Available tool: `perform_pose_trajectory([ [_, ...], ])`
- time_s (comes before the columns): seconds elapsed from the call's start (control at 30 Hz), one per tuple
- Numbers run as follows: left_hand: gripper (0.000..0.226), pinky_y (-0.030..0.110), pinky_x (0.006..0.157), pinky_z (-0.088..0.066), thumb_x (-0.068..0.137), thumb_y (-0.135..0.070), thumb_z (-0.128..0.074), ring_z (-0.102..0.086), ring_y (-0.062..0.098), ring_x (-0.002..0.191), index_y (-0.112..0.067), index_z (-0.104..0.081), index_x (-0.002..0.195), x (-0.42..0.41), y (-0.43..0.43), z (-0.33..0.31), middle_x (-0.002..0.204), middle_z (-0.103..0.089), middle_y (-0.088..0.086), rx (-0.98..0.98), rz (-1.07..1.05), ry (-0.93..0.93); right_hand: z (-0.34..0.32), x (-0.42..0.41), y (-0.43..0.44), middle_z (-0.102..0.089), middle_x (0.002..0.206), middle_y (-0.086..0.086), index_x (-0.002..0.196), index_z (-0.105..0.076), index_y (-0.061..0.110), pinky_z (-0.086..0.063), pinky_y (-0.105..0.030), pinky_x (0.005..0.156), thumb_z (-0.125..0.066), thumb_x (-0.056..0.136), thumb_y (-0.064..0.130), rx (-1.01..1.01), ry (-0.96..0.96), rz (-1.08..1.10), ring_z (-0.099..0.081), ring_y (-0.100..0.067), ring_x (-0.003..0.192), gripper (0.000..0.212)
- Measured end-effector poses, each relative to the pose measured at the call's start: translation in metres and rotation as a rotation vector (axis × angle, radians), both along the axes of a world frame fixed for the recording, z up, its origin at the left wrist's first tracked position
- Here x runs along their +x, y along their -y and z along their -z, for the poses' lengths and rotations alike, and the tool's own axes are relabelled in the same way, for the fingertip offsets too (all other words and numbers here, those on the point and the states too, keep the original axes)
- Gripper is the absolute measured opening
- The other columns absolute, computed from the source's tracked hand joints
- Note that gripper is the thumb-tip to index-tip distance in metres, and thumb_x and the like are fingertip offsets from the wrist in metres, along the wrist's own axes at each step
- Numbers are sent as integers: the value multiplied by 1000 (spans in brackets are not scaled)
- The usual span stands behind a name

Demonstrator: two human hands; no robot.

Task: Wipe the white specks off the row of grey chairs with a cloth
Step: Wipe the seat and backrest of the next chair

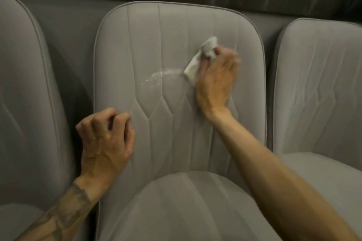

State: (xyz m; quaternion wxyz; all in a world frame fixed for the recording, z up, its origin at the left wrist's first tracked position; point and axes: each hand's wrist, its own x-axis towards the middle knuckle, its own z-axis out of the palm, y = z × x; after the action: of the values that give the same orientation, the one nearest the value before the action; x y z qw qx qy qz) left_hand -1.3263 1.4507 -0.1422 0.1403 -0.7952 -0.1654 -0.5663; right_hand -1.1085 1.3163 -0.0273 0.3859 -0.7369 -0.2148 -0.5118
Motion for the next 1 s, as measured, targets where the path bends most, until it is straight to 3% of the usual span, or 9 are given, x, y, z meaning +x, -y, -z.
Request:
perform_pose_trajectory([
  [0.1, 18, 50, 85, -30, 97, -23, -57, -41, 39, 103, -9, -60, 108, -1, -4, 1, 120, -42, 16, 6, 13, 4, 39, -23, -2, -57, 116, -14, 117, -58, 6, -41, -40, 90, -55, 100, 24, -278, 103, -240, -49, -31, 100, 25],
  [0.17, 17, 50, 86, -31, 98, -23, -57, -42, 39, 104, -10, -61, 109, -1, -5, 4, 120, -43, 16, -16, 26, 5, 27, -6, 10, -57, 117, -14, 118, -59, 8, -40, -40, 88, -54, 100, 25, -342, 161, -202, -50, -31, 99, 25],
  [0.37, 16, 51, 86, -34, 98, -22, -60, -42, 38, 103, -11, -61, 110, 1, 0, 3, 120, -42, 15, -29, 14, 28, -18, -1, -20, -59, 111, -15, 113, -59, 4, -41, -39, 91, -52, 98, 24, 180, 42, -40, -51, -29, 99, 26],
  [0.5, 17, 52, 87, -34, 97, -22, -60, -43, 39, 103, -12, -61, 110, 1, -2, 3, 120, -42, 15, -25, -4, 4, 40, -44, -35, -59, 117, -15, 118, -60, 5, -39, -39, 92, -58, 98, 23, -241, 145, -338, -50, -31, 102, 27],
  [0.57, 17, 52, 87, -34, 97, -22, -60, -43, 39, 102, -11, -62, 110, 1, 0, 3, 120, -43, 15, -40, -8, 2, 31, -28, -21, -59, 117, -16, 117, -61, 6, -37, -38, 90, -58, 97, 22, -326, 207, -319, -47, -30, 100, 26],
  [0.7, 17, 50, 88, -33, 97, -22, -60, -42, 38, 102, -12, -61, 110, 0, 2, 1, 120, -43, 14, -49, -12, 4, -29, 4, -27, -59, 110, -15, 112, -59, 4, -34, -34, 90, -55, 96, 20, 130, 82, -69, -48, -28, 99, 23],
  [0.77, 18, 50, 88, -33, 97, -22, -59, -42, 38, 103, -12, -60, 111, 1, 3, 2, 121, -42, 14, -41, -8, 3, -25, -15, -45, -60, 110, -16, 111, -59, 2, -36, -36, 92, -56, 95, 20, 218, 65, -97, -50, -28, 99, 23],
  [0.93, 16, 50, 88, -34, 98, -21, -57, -42, 37, 103, -10, -63, 108, 2, 1, 2, 121, -42, 14, -24, -6, 5, 48, -61, -47, -60, 115, -16, 118, -59, 6, -42, -40, 90, -59, 98, 23, -368, 243, -462, -50, -31, 98, 26],
  [1.0, 15, 50, 88, -33, 97, -21, -59, -42, 37, 102, -9, -63, 106, 2, 2, 2, 121, -42, 14, -33, -3, 13, 28, -38, -39, -61, 114, -17, 117, -59, 6, -40, -41, 88, -59, 96, 21, -334, 283, -398, -46, -29, 98, 25],
])
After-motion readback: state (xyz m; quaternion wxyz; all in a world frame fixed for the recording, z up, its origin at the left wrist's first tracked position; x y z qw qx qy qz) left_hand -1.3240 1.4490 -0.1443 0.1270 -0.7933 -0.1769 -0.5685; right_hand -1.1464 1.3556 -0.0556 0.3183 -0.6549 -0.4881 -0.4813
